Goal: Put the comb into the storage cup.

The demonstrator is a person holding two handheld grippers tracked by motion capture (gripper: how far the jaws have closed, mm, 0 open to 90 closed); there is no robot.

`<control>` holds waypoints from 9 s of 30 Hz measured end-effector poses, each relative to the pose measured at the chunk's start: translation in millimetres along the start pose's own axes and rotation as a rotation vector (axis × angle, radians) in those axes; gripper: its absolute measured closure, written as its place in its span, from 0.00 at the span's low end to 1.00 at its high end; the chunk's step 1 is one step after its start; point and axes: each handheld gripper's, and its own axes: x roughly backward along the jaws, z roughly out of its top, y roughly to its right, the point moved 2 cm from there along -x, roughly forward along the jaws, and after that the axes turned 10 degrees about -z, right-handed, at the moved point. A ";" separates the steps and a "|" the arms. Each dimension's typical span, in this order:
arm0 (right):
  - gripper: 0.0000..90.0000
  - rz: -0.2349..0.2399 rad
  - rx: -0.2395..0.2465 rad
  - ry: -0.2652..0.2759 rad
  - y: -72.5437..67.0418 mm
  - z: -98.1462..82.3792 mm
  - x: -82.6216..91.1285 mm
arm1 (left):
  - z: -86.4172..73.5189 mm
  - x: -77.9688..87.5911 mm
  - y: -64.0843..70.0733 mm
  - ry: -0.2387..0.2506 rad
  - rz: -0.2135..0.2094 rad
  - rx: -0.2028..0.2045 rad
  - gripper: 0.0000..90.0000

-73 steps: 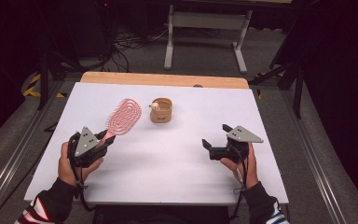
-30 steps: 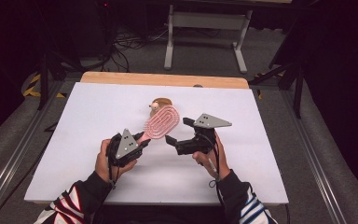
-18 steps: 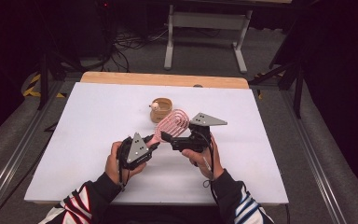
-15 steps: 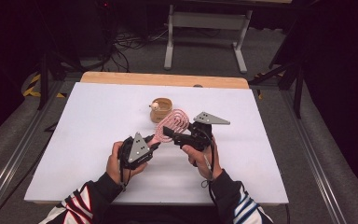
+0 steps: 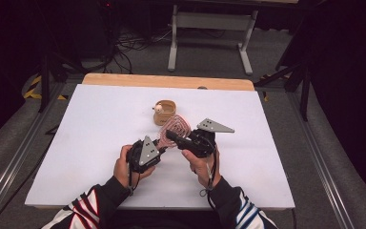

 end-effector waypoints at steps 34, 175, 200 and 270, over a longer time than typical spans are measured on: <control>0.70 -0.129 0.149 0.154 26.6 29.6 48.0 | -13.4 34.1 -28.5 0.125 -0.153 0.042 0.19; 0.70 -0.233 0.283 0.248 30.1 109.9 -27.9 | -100.0 111.7 -49.2 0.091 -0.101 0.152 0.06; 0.70 -0.307 0.223 0.206 45.8 95.5 -54.7 | -99.8 114.5 -49.2 0.096 -0.105 0.154 0.06; 0.60 -0.367 0.092 0.106 85.3 48.7 -78.9 | -99.8 110.2 -49.8 0.067 -0.110 0.152 0.07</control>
